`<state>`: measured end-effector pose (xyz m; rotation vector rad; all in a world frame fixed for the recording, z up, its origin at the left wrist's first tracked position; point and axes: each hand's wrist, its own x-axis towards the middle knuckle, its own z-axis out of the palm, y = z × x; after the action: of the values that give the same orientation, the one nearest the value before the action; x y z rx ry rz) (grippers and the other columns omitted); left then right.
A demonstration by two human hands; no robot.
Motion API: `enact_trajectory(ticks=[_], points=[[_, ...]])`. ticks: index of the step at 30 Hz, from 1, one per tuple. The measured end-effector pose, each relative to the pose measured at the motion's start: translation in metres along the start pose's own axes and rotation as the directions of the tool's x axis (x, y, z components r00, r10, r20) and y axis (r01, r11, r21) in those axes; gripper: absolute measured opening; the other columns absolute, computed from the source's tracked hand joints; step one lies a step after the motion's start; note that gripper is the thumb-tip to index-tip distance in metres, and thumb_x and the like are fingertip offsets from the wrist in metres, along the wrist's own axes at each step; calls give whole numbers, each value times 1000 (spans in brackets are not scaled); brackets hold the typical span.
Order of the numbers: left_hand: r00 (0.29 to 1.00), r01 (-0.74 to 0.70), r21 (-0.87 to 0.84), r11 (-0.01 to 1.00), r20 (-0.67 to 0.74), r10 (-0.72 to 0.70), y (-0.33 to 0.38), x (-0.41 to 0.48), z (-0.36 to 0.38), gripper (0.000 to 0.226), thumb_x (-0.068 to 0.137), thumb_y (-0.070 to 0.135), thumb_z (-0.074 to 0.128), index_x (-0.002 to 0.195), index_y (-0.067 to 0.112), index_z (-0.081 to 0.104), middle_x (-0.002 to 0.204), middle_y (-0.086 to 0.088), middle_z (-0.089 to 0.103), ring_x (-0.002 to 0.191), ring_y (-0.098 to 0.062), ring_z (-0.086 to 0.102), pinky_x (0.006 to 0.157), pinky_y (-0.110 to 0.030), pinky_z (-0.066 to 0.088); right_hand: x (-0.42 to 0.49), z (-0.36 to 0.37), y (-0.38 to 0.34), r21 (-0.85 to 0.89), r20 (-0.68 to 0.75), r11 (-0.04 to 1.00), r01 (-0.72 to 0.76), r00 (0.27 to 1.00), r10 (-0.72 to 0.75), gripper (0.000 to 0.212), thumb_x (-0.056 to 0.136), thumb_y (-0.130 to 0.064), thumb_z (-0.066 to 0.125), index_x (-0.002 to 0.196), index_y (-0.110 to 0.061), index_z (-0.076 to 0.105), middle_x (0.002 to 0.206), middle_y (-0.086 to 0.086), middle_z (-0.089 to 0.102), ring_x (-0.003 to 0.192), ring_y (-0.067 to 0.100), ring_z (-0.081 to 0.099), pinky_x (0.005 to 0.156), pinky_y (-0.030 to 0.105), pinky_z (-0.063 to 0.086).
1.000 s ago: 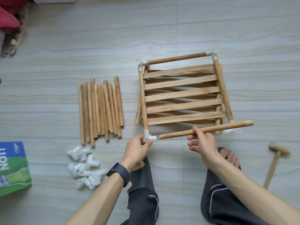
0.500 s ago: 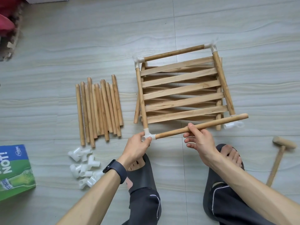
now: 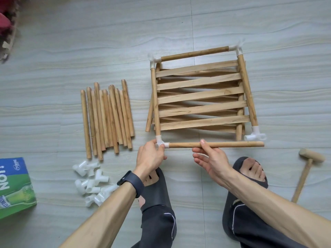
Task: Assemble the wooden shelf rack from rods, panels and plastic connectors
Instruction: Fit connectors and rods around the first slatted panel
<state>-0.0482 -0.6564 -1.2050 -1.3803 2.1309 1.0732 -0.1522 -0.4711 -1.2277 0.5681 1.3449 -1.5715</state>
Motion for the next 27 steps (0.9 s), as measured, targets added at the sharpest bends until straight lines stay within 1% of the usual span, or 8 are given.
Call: enact_trajectory(ticks=[7,11,13,17,19,21,24,27], points=[[995,-94,415,905,69,72,4,7,-16,52,94,52,51,133,19,45,120,-11,63,109,-34,59,83,-42,52,4,-2,-11,-19,106,993,-116,987,117,34,94,-36,70,109,-5,70,99,12,76,76,19,70,70,31,59],[934,-297,551,780,-2,357,33,-1,-15,87,92,42,60,159,18,12,158,-17,30,140,-34,36,107,-44,43,-3,-21,-28,-211,129,965,-153,975,183,46,90,-43,73,116,-4,69,109,13,76,81,19,70,74,30,57],[858,-454,597,661,92,506,56,1,-10,86,92,46,60,160,23,14,165,-10,18,148,-29,24,114,-43,34,-10,-40,-39,-355,120,924,-143,973,197,50,87,-48,73,110,-4,72,104,12,78,78,16,70,68,24,56],[671,-682,624,382,324,667,104,10,20,74,92,59,55,153,24,30,164,-8,23,149,-30,21,117,-44,29,-23,-94,-68,-241,-136,966,90,983,-125,36,90,-44,73,70,-14,67,61,4,59,52,17,54,43,22,40],[597,-728,635,257,405,692,126,14,40,73,93,62,52,151,22,31,162,-10,27,148,-33,25,117,-46,29,-21,-119,-87,-255,-386,932,258,856,-343,36,97,-37,66,69,-15,57,55,-2,48,51,17,46,43,22,36],[603,-723,642,255,407,686,144,21,57,71,95,57,53,151,20,30,160,-11,30,145,-34,30,115,-48,34,-13,-133,-104,-328,-444,908,261,806,-392,28,101,-37,61,87,-13,59,74,-1,60,67,17,56,56,25,44],[631,-665,698,266,335,700,163,33,70,56,100,33,55,148,15,32,151,-11,39,130,-32,42,94,-43,48,4,-133,-117,-369,-248,923,109,945,-211,31,102,-44,55,111,-17,66,109,-2,68,96,16,65,77,33,52],[593,-647,744,168,353,724,167,39,76,43,100,9,46,142,10,40,141,-15,42,115,-32,47,59,-34,44,21,-124,-119,-439,-99,896,73,987,-128,37,103,-44,52,109,-13,71,105,-4,71,97,15,60,73,28,51]])
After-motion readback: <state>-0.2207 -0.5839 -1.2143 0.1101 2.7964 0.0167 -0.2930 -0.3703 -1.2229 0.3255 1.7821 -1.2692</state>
